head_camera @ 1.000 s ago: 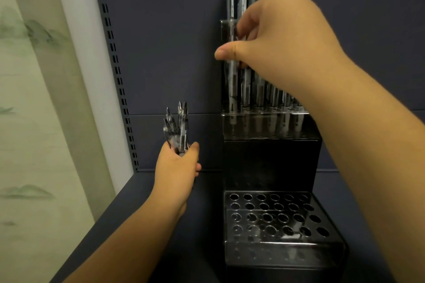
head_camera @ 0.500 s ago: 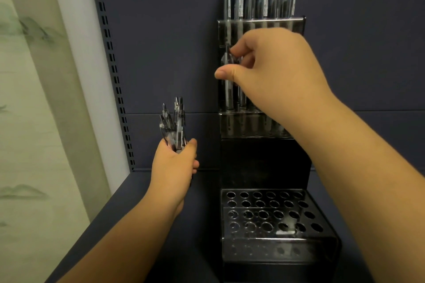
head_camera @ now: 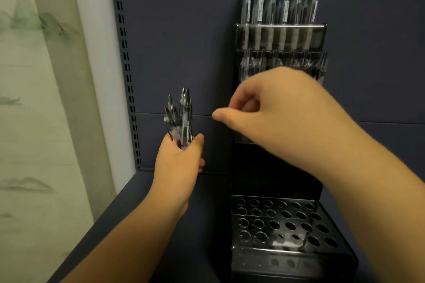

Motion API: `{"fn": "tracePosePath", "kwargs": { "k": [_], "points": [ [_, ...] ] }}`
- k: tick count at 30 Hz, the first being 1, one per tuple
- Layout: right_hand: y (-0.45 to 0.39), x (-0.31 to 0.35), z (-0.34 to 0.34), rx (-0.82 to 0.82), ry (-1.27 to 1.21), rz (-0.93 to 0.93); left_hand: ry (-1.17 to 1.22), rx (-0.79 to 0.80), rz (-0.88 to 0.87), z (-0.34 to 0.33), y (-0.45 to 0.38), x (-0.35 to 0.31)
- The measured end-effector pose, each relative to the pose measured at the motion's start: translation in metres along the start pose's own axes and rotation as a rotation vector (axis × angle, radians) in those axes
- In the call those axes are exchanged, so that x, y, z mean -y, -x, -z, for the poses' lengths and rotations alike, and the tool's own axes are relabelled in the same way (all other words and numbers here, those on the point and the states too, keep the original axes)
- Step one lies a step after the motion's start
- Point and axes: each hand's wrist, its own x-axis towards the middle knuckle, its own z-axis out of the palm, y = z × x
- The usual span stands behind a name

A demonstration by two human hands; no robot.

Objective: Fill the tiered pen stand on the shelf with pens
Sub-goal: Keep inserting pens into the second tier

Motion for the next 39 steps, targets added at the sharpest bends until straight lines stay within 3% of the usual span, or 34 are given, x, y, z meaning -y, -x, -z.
{"fn": "tracePosePath", "kwargs": {
  "k": [8,11,14,18,21,25,31,39],
  "points": [
    [0.007,0.014,-0.026,0.002,-0.119,0.092,0.015,0.087,-0.224,0.0,0.011,-0.023],
    [0.007,0.014,-0.032,-0.046,-0.19,0.117,0.11,0.135,-0.226,-0.002,0.018,-0.027],
    [0.004,0.011,-0.035,-0.043,-0.303,0.106,-0.123,0.105,-0.335,0.0,0.015,-0.02],
    [-0.001,0.006,-0.034,-0.099,-0.427,0.096,-0.135,0.119,-0.319,0.002,0.015,-0.02],
    [-0.004,-0.001,-0.015,-0.261,-0.496,0.097,-0.25,0.089,-0.35,0.002,0.016,-0.014],
    [-0.006,-0.024,0.028,-0.566,-0.63,0.127,-0.267,0.058,-0.233,-0.003,0.013,-0.004],
    [-0.01,-0.053,0.042,-0.684,-0.397,0.096,-0.208,0.052,-0.146,-0.002,0.008,0.004],
    [-0.015,-0.05,0.031,-0.479,-0.293,0.005,-0.265,0.064,-0.12,-0.002,0.007,0.008]
  ]
}}
